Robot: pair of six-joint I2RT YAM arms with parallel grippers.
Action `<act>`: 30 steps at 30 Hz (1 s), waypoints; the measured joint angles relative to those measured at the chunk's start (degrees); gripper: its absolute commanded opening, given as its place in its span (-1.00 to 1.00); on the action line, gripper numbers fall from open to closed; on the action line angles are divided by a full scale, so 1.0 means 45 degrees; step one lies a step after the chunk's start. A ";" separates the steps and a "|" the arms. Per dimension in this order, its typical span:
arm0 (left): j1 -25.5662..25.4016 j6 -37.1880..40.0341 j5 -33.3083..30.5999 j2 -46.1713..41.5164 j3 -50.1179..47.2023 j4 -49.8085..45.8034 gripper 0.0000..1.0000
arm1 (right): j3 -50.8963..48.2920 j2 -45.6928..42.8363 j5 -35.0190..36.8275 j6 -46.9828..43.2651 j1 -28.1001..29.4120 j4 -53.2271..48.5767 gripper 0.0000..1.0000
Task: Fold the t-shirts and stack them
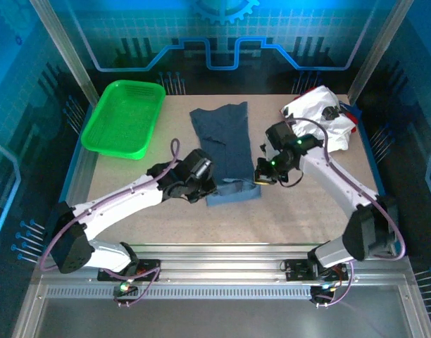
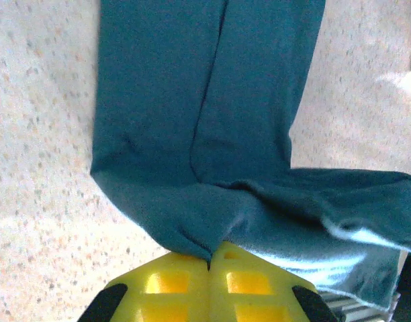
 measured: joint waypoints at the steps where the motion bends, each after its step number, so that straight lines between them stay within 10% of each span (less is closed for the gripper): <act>1: 0.0277 0.0199 0.0175 0.0087 0.0063 0.0000 -1.00 | 0.0316 0.0345 0.0044 -0.0131 -0.0102 -0.0034 -1.00; 22: 0.4114 0.3419 0.3055 0.6232 0.4119 0.0418 -0.77 | 0.5887 0.7101 0.0223 -0.1579 -0.1549 -0.0355 -0.97; 30: 0.5319 0.3424 0.3920 0.8961 0.7873 0.0107 -0.01 | 1.2046 1.1774 -0.1826 -0.0335 -0.2370 -0.0291 0.03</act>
